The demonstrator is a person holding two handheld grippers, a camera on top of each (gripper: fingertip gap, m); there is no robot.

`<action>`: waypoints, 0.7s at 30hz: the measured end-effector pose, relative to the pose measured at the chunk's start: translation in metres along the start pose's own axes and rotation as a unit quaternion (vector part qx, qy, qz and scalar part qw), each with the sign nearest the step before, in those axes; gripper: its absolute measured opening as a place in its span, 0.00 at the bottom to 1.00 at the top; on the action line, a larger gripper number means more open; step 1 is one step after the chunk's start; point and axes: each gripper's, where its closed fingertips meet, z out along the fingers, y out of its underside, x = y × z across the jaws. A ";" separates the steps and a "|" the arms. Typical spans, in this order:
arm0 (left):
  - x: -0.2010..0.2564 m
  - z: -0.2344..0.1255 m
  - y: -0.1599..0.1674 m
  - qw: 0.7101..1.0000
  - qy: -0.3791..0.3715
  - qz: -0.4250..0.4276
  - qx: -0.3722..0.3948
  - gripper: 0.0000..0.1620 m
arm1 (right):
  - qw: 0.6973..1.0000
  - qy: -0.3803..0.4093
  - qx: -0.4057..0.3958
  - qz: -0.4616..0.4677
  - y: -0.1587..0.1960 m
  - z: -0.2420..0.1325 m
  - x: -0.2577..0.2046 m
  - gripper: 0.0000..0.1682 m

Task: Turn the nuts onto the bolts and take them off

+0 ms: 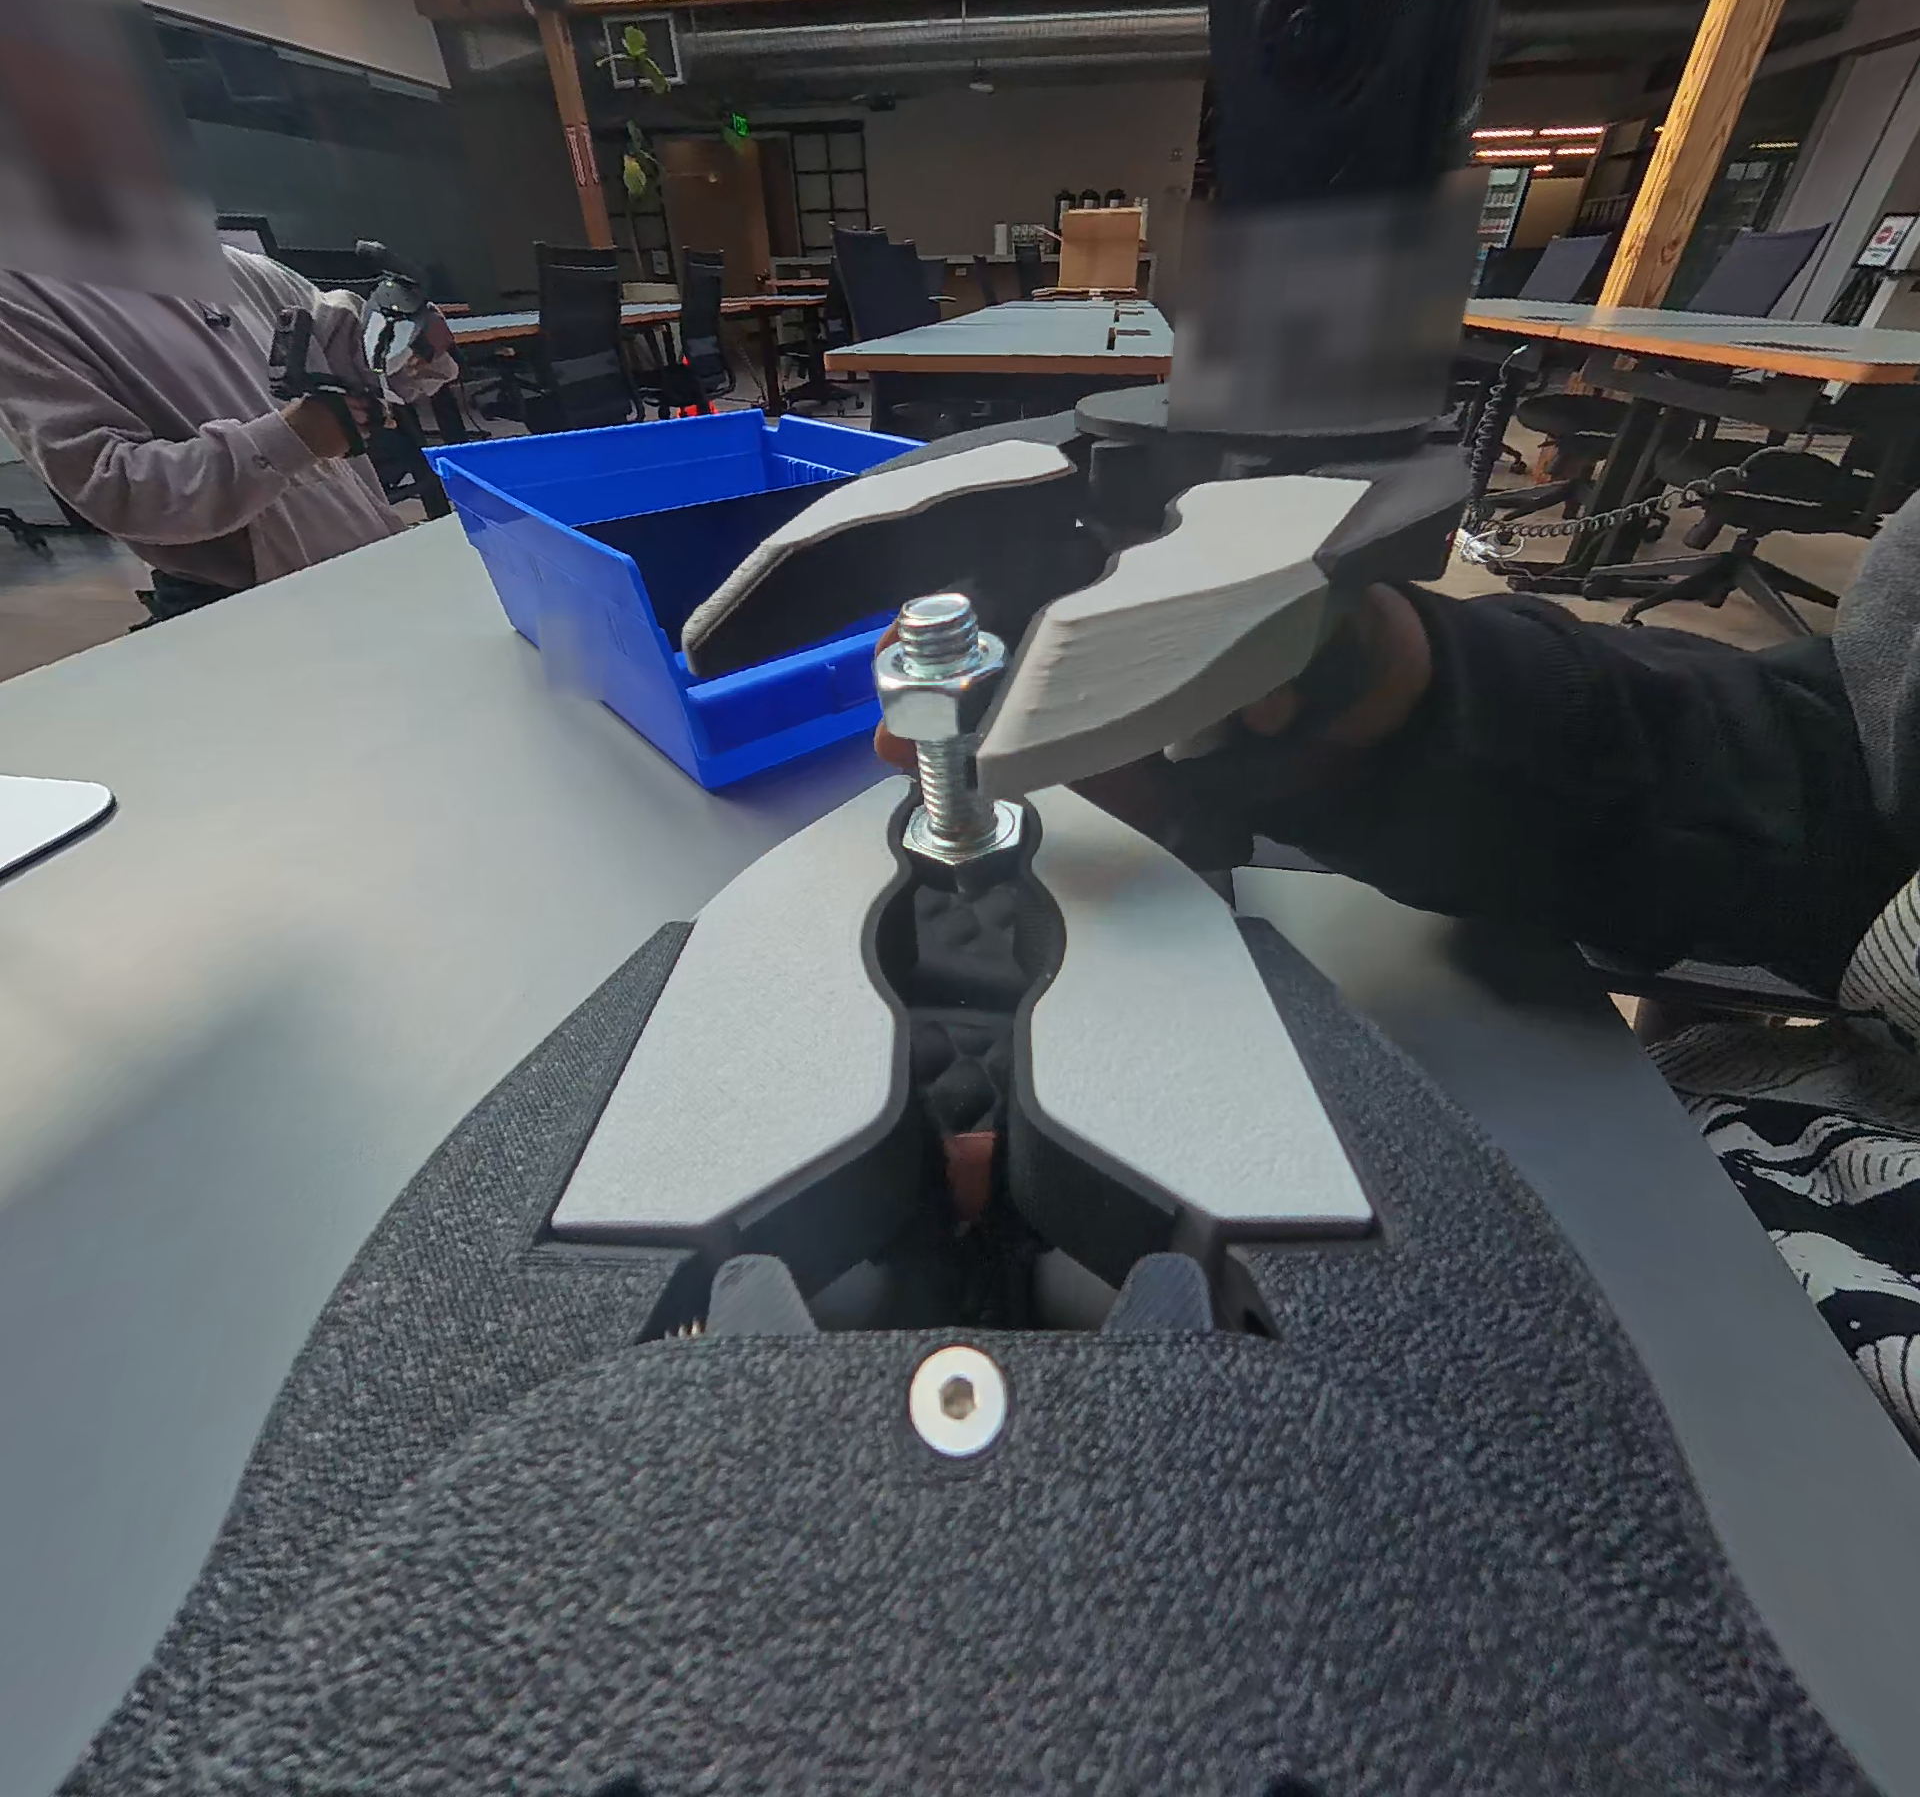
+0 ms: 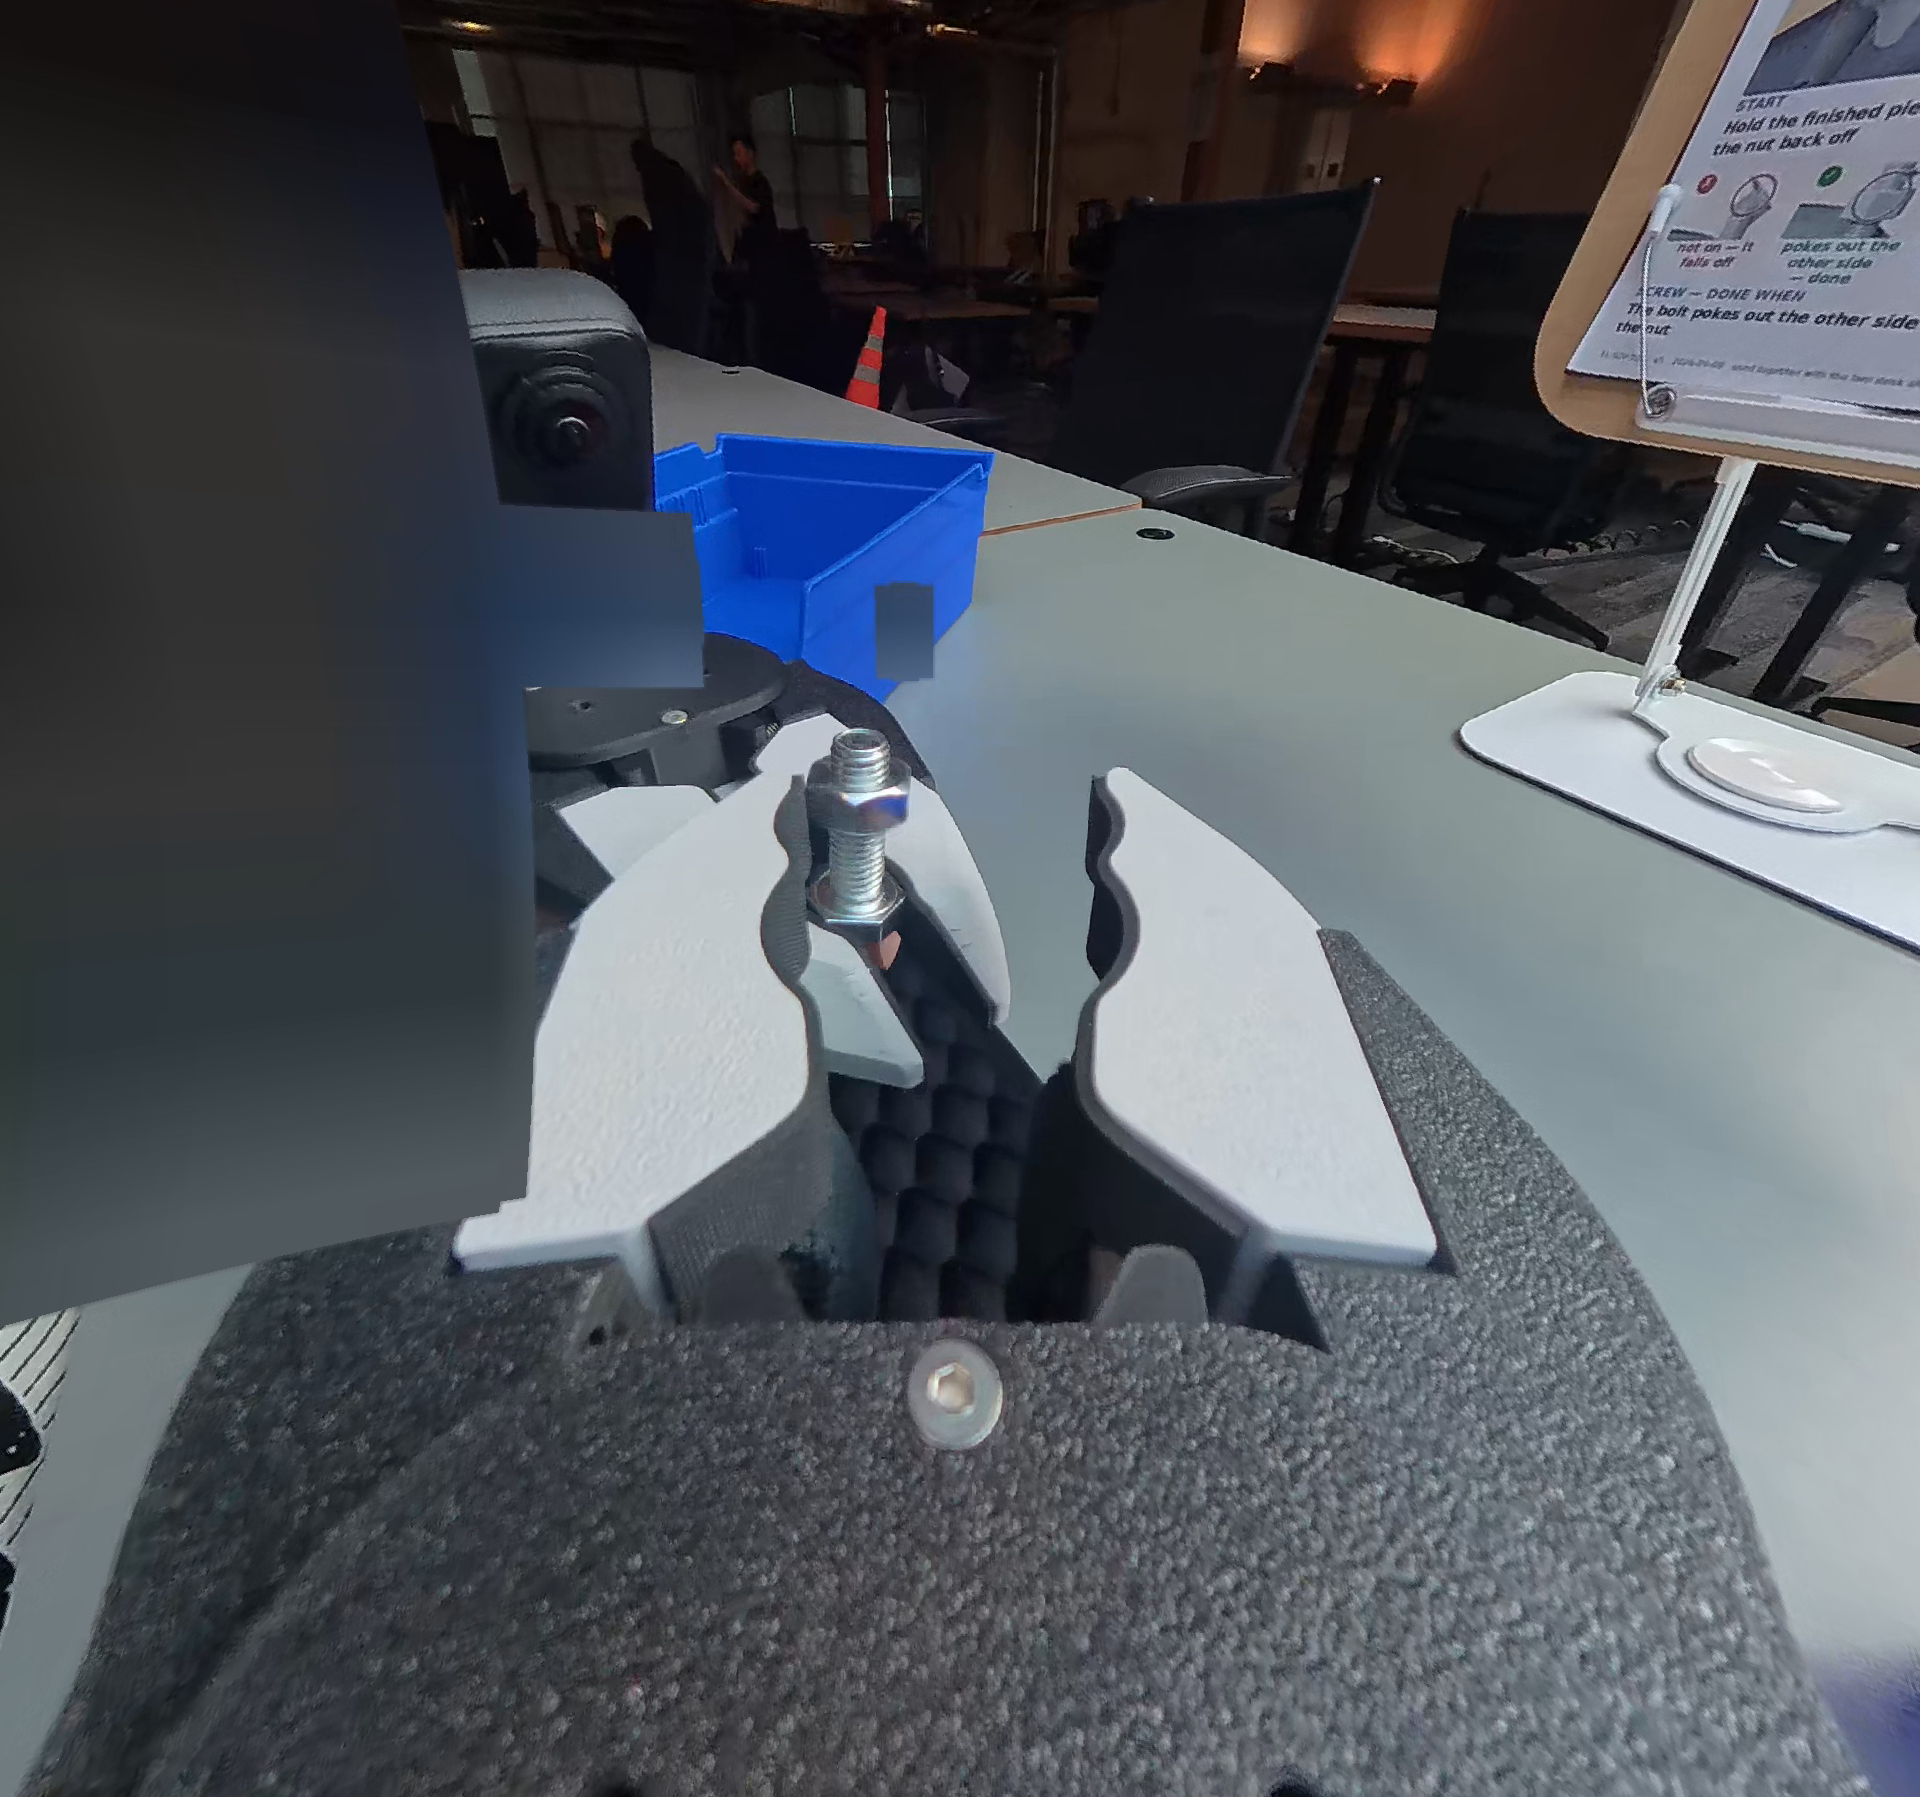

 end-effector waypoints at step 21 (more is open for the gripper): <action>-0.001 0.000 0.000 1.000 -0.001 -0.004 0.002 0.09 | 1.000 -0.003 0.015 0.009 -0.005 0.001 -0.002 0.36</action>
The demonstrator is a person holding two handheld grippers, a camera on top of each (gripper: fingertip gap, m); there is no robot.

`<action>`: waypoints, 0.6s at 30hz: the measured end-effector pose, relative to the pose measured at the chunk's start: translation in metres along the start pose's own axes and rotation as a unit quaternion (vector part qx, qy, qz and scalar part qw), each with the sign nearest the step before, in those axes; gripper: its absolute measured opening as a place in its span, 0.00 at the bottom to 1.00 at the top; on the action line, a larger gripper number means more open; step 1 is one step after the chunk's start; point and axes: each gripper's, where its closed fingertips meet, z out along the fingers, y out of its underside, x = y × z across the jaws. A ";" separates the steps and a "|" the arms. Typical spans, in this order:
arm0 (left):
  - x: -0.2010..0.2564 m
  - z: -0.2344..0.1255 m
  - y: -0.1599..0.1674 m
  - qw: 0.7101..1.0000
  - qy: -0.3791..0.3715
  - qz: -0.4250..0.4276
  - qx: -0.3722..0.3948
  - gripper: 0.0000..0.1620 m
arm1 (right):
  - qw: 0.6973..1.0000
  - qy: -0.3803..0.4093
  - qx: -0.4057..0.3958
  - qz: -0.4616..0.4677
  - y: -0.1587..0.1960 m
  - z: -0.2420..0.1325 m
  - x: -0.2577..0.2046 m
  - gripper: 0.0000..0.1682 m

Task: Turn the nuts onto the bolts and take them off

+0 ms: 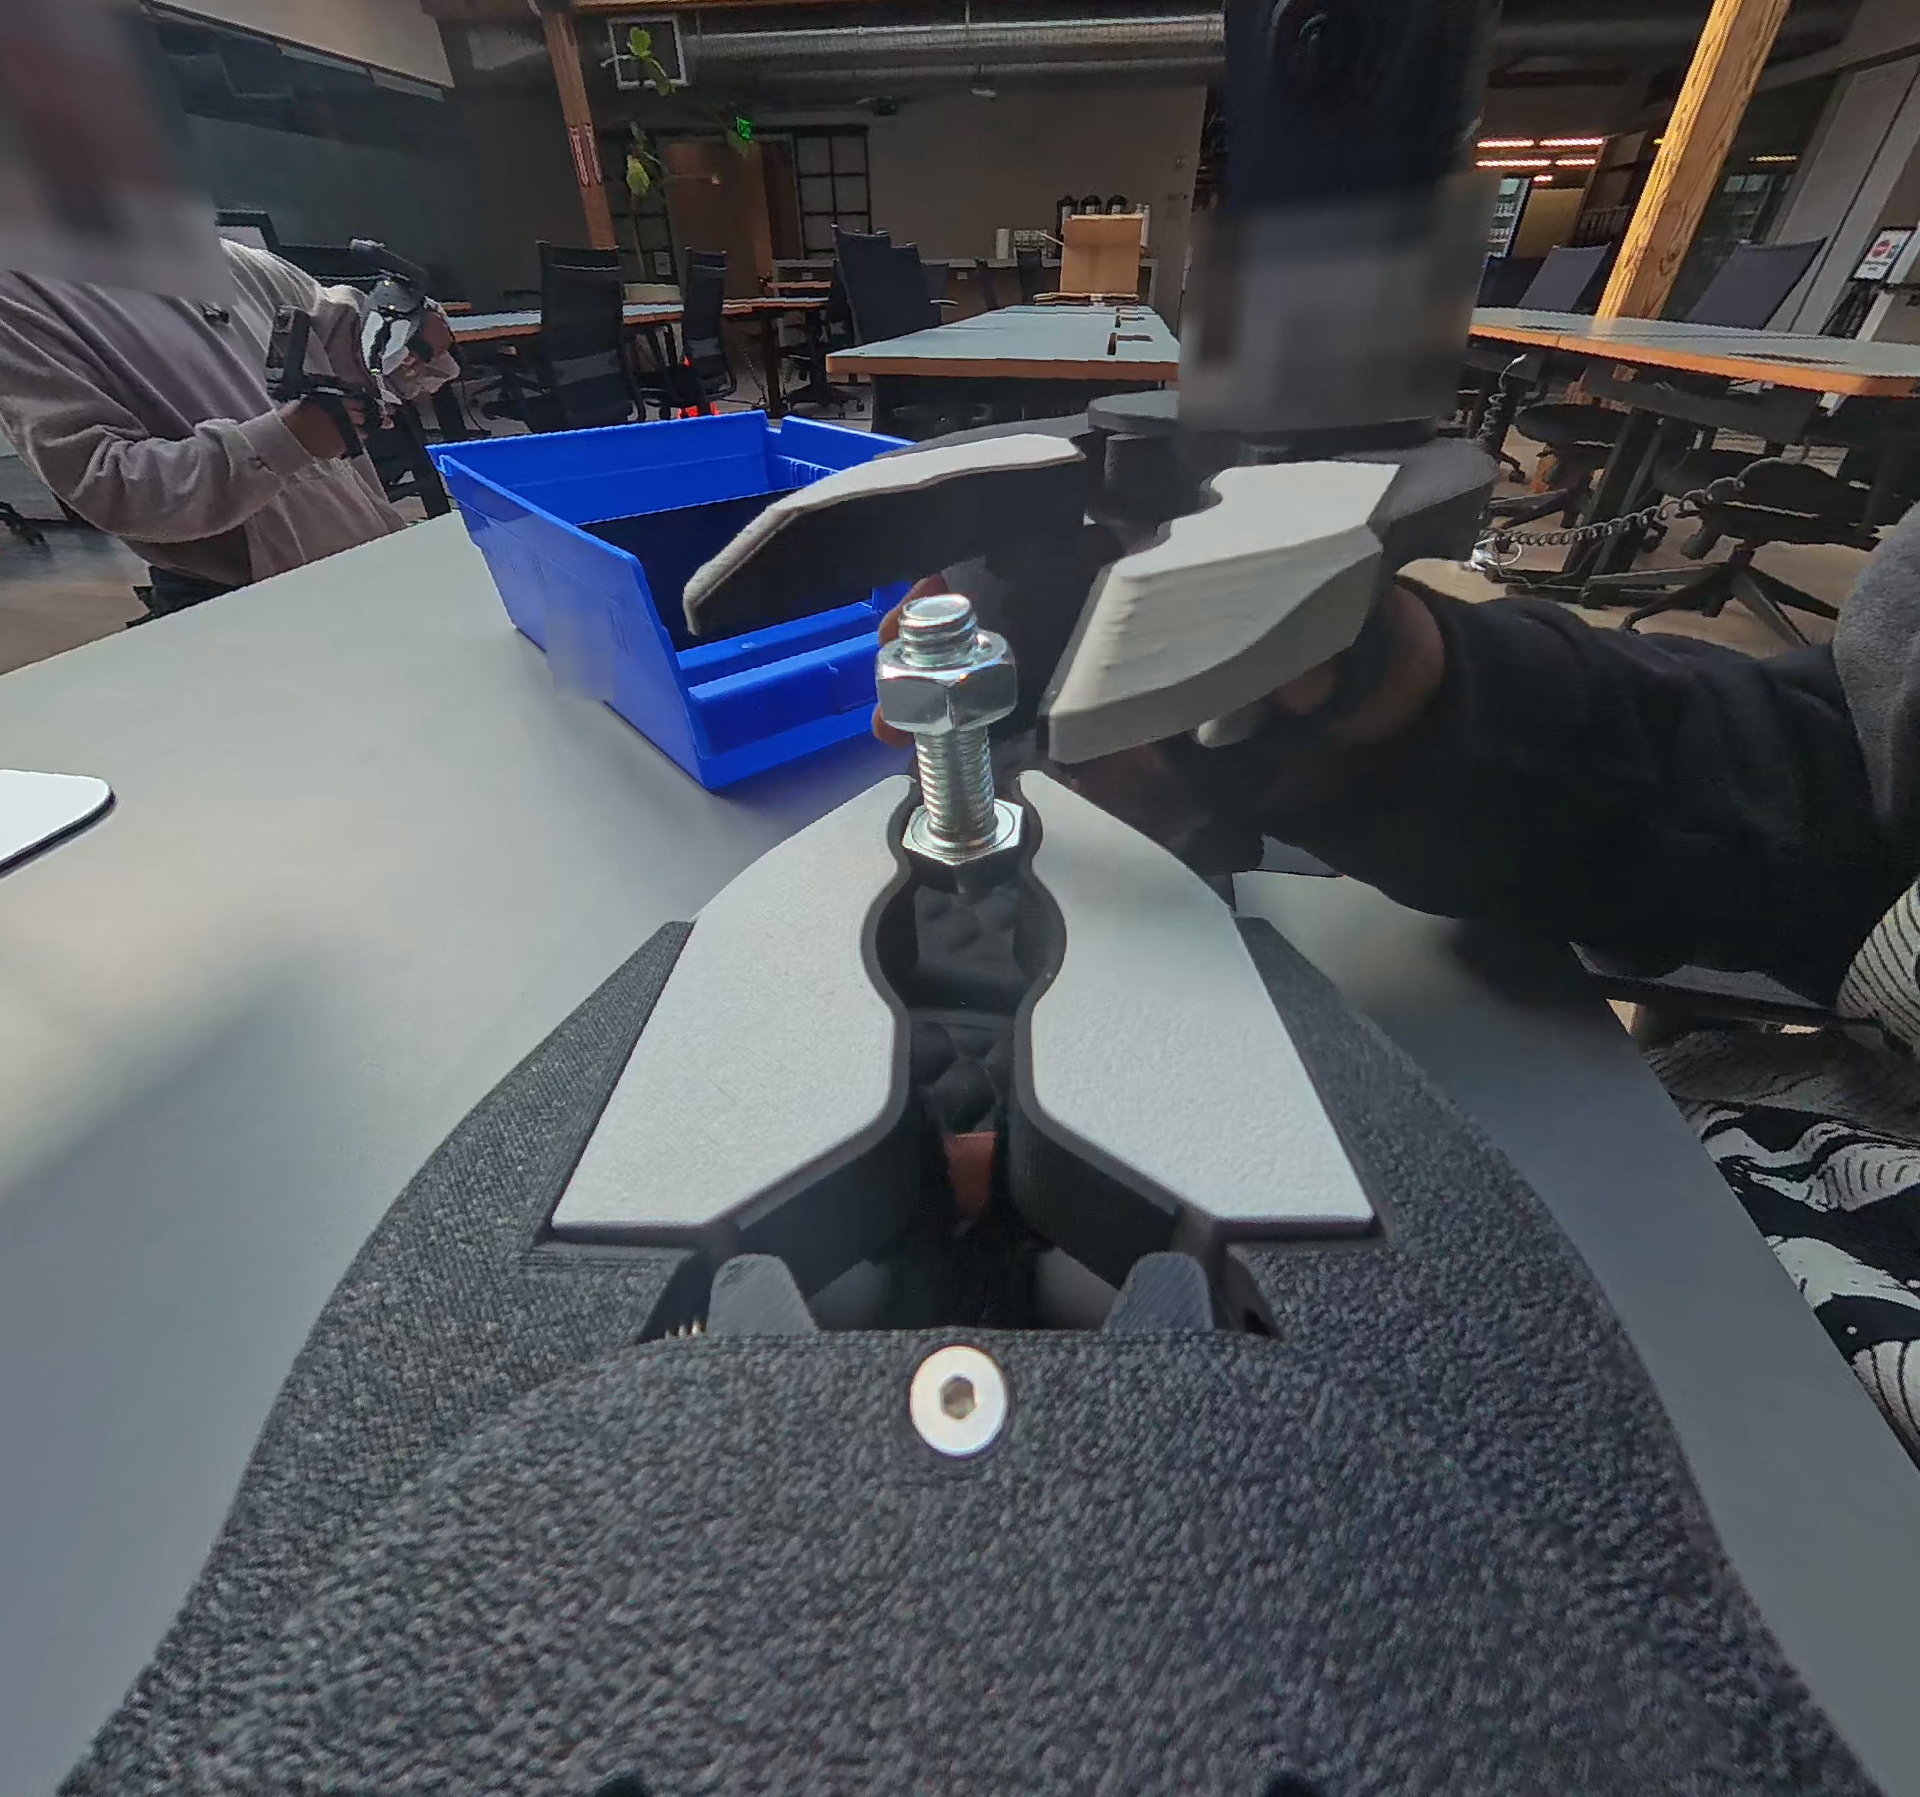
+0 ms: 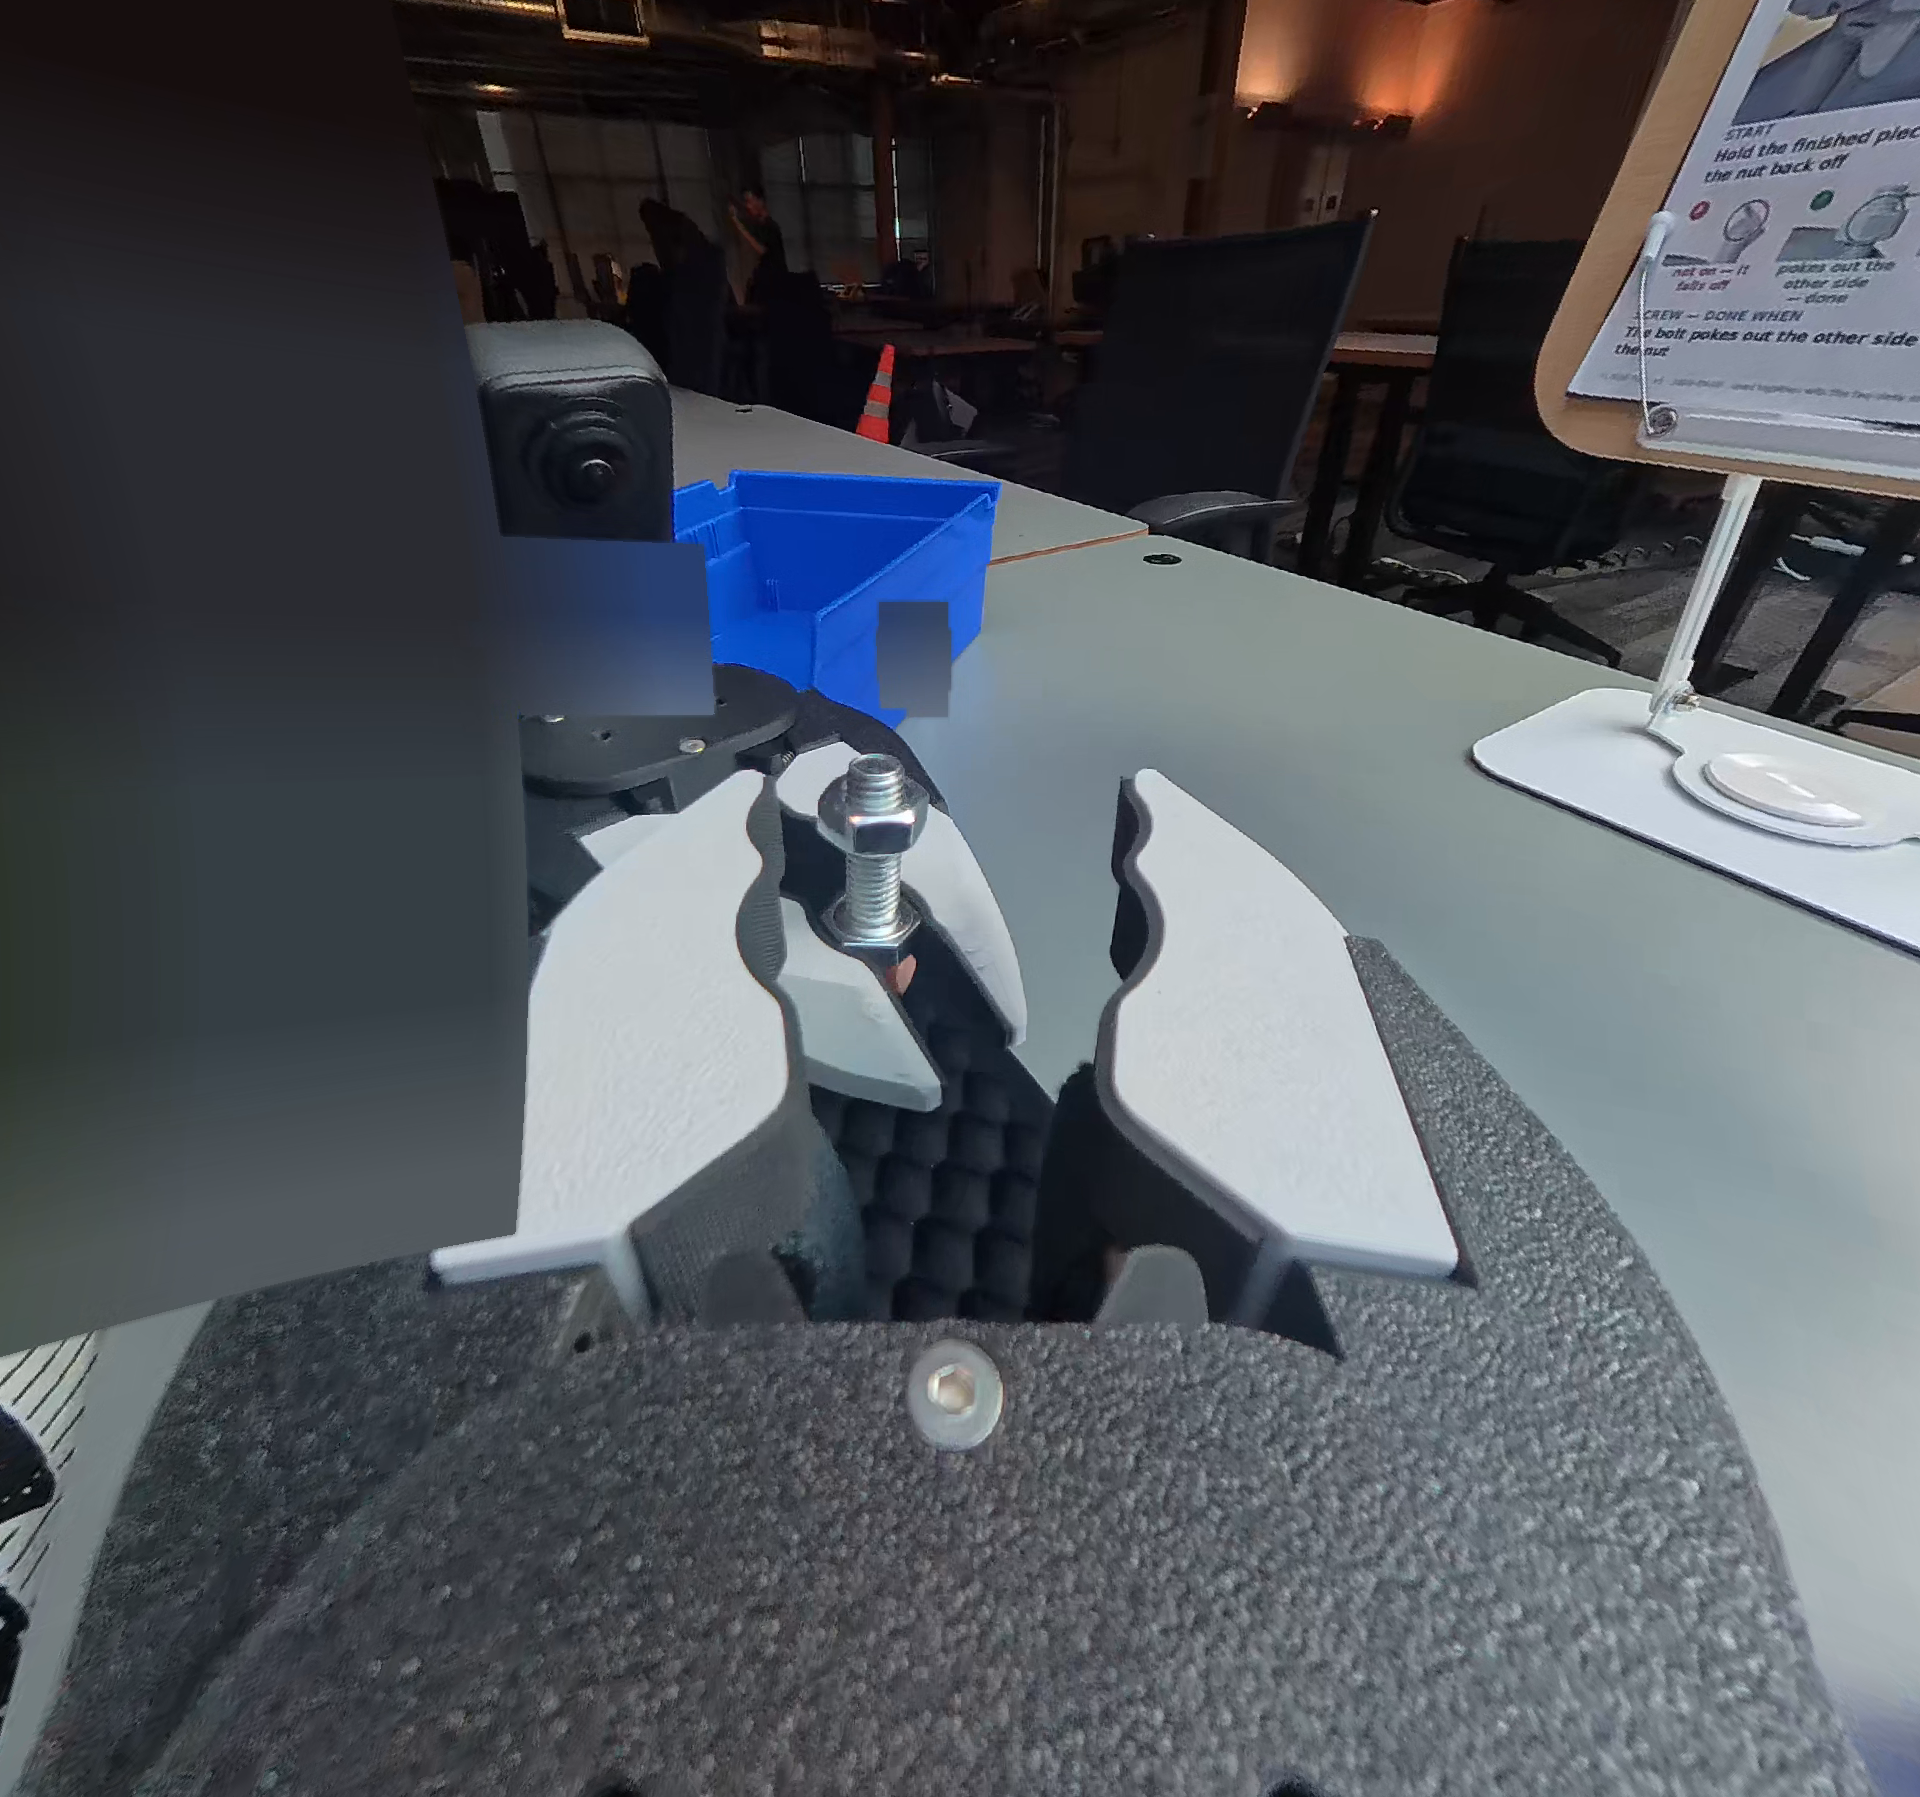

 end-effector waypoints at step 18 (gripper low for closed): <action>0.001 0.000 0.000 1.000 0.001 0.000 0.000 0.09 | 0.999 0.018 0.021 0.019 -0.003 -0.021 0.015 0.36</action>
